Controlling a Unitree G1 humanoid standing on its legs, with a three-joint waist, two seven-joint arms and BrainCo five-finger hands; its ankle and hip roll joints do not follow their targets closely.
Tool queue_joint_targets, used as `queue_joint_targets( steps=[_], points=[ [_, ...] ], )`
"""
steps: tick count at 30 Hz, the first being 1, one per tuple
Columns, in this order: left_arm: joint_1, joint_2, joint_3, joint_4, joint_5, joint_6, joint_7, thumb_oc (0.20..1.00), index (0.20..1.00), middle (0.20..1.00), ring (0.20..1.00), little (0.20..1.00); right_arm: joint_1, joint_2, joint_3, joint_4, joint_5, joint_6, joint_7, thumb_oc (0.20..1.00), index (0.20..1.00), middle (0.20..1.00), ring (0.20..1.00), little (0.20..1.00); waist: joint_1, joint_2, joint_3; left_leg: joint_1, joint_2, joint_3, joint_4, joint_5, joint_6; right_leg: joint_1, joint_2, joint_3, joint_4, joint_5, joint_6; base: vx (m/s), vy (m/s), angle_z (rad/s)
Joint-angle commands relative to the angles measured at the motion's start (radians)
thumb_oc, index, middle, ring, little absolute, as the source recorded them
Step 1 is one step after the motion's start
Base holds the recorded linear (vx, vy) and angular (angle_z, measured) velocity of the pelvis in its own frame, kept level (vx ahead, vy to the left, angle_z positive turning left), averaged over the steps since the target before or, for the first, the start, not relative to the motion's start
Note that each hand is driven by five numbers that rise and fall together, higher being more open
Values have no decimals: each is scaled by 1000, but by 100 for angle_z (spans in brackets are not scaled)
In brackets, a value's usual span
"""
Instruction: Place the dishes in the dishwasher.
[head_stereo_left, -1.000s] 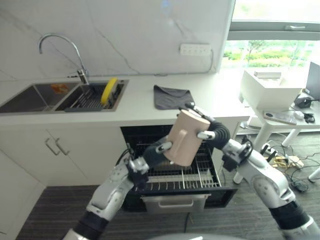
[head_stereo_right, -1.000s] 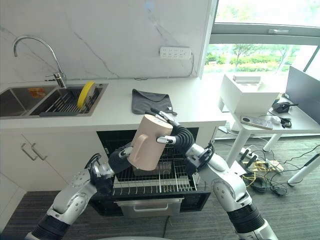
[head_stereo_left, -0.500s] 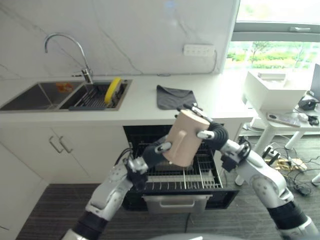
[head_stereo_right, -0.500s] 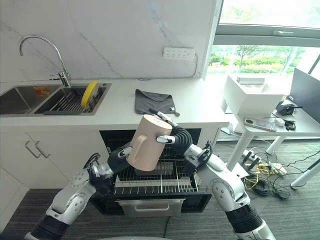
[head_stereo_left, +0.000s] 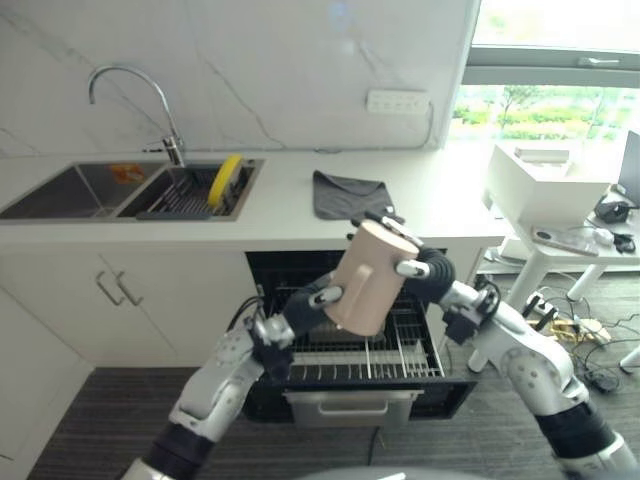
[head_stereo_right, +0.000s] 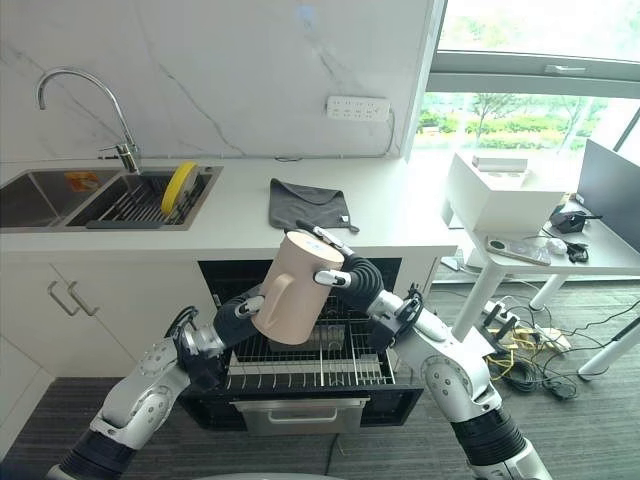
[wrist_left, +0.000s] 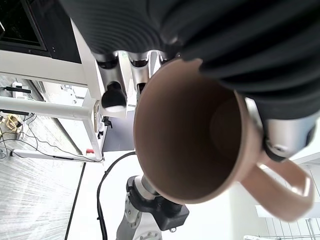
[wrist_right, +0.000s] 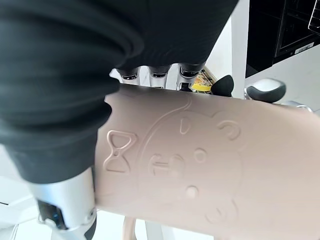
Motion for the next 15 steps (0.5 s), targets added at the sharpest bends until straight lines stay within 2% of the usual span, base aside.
queue_joint_targets(
  steps=[1, 15],
  points=[
    [-106, 4, -17, -1, 26, -54, 7, 200, 200, 200, 200, 200, -127, 48, 16, -87, 28, 2, 63, 1000, 1000, 1000, 1000, 1000, 4, -8, 51, 89, 51, 36, 7, -41, -23, 7, -52, -71, 6, 10, 32, 0, 0, 0],
    [-111, 8, -17, 5, 39, -59, 2, 200, 200, 200, 200, 200, -140, 37, 28, -80, 6, 18, 69, 1000, 1000, 1000, 1000, 1000, 7, -10, 51, 92, 51, 40, 7, -43, -24, 8, -53, -80, 6, 11, 33, 0, 0, 0]
  ],
)
